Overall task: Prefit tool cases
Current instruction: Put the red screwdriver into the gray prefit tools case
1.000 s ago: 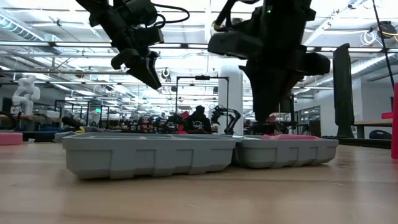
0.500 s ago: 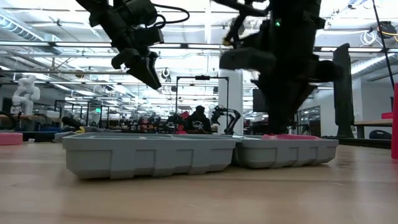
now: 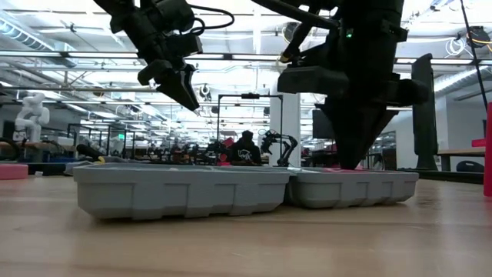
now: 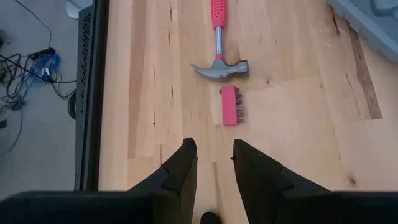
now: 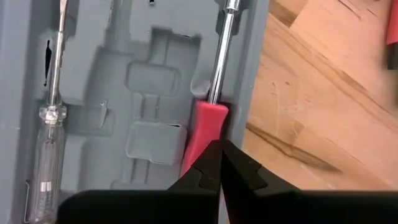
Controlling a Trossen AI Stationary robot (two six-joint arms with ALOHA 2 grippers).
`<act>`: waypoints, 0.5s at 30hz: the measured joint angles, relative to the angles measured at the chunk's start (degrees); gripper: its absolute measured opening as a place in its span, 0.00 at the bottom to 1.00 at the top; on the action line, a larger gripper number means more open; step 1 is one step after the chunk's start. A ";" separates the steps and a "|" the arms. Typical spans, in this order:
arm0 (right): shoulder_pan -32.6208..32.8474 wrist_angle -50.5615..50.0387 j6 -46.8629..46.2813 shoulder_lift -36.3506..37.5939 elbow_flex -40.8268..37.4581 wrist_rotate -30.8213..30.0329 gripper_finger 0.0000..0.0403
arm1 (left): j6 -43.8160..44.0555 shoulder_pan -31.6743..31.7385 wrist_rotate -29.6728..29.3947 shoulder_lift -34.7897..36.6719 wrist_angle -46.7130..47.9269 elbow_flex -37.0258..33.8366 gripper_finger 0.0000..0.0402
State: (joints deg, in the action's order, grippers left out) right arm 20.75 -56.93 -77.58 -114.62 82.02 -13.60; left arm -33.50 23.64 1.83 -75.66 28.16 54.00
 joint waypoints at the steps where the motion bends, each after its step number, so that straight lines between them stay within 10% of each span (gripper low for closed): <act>1: 0.00 -0.55 -0.37 0.09 0.30 -0.43 0.00 | 0.00 0.00 0.00 0.00 0.02 0.00 0.27; 15: -1.60 2.57 2.57 0.69 0.49 -3.21 0.00 | 0.09 -0.02 -0.02 0.00 0.02 0.00 0.27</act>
State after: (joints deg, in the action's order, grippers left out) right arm 19.15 -54.36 -75.01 -113.93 82.51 -16.81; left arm -33.41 23.62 1.80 -75.66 28.18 54.00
